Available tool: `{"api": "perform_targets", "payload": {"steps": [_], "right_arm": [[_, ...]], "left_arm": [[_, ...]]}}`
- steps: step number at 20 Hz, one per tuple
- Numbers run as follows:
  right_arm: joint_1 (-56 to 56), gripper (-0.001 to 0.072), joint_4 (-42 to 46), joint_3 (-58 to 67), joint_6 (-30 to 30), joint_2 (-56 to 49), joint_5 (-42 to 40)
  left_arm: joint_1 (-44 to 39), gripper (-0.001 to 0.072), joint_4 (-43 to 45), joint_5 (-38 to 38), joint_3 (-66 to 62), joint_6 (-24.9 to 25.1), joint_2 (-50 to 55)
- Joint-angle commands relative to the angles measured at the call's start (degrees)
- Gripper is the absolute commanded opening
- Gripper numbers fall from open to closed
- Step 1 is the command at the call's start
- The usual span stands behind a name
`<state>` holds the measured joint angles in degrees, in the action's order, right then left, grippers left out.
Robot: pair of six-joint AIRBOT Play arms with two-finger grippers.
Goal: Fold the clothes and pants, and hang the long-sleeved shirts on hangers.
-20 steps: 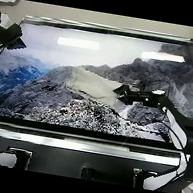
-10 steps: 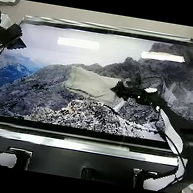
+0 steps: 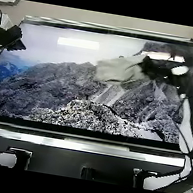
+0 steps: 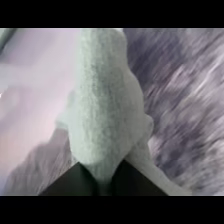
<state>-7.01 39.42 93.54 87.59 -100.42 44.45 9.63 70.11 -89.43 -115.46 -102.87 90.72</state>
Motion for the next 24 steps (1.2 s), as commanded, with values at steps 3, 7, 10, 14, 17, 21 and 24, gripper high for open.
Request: {"api": "perform_targets", "payload": {"steps": [3,7,10,14,17,21,24], "right_arm": [[-13.88,0.0028,10.88,9.55,6.27,-1.79,0.83],[-24.92,0.0028,15.67,9.55,6.36,-1.79,1.09],[-32.65,0.0028,20.15,9.55,9.49,-1.73,3.52],[-39.87,0.0028,29.77,9.55,17.97,-1.7,12.07],[-41.7,0.0028,40.06,9.53,24.06,-1.42,22.45],[-41.77,0.0028,47.63,9.53,26.03,-1.36,36.13],[-41.72,0.0028,54.07,9.42,27.28,-1.36,44.48]], "left_arm": [[0.04,0.0017,0.02,-0.15,0.02,0.04,0.0],[0.0,0.0017,0.02,-0.15,0.02,-0.2,0.0],[0.0,0.0017,0.02,-0.15,0.02,-0.98,0.0],[-0.02,0.0017,0.0,-0.15,0.02,-2.14,0.0],[-0.02,0.0017,0.0,-0.15,0.02,-2.14,0.0],[-0.07,0.0017,0.0,-0.15,0.02,-2.14,0.0],[-0.07,0.0017,-0.02,-0.15,0.02,-2.12,0.0]]}}
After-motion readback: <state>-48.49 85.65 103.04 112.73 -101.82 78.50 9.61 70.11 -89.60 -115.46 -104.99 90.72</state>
